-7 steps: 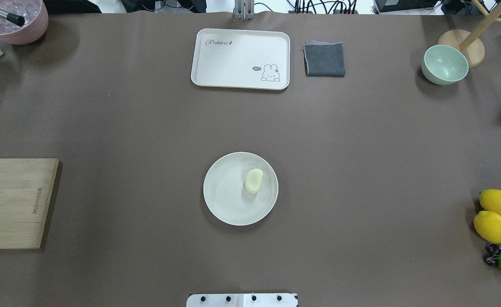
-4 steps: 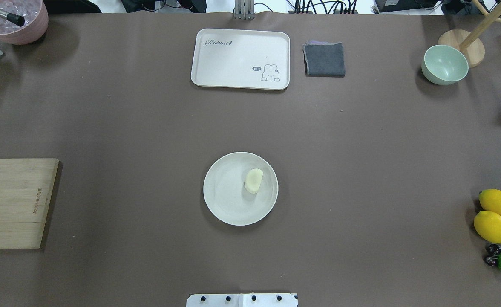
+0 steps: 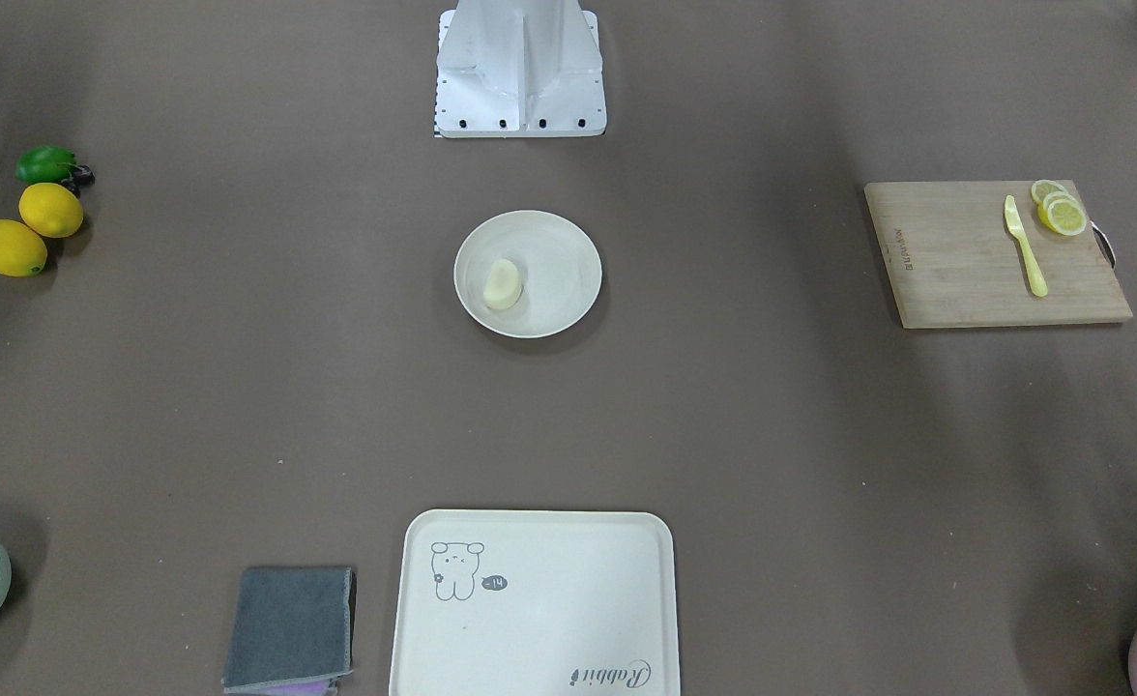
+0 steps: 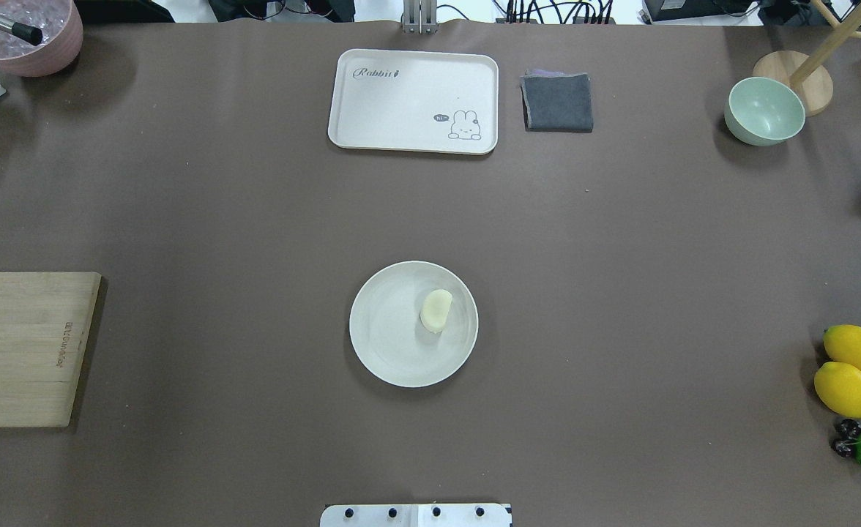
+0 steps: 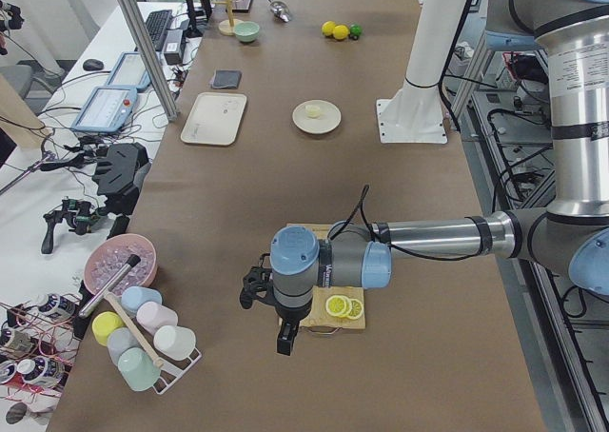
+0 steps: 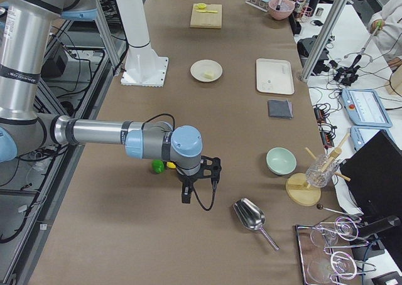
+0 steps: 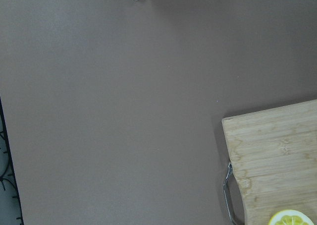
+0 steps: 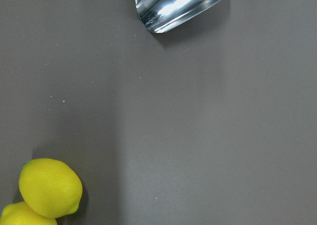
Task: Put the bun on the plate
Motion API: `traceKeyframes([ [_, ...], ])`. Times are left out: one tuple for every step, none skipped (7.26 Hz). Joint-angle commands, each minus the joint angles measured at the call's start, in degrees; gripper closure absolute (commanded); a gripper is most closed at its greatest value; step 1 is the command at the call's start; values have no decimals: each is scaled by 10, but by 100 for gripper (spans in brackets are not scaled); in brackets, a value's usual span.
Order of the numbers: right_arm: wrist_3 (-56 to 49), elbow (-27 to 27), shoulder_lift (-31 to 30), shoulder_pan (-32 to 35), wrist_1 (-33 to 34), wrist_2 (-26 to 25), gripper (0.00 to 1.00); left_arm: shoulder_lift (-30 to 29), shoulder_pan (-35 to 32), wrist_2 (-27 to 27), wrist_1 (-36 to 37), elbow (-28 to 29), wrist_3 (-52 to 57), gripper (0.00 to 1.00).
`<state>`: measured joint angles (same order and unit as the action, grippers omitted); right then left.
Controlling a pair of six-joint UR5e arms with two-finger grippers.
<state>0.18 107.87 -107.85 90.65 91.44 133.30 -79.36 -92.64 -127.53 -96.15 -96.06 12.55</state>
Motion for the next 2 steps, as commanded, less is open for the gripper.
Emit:
traceKeyframes([
  [0,1,1,-4,0,0,0,0,0,0,1,-3,-1,3],
  [-1,1,1,-5,0,0,0,-2,0,0,1,-3,-2,2],
])
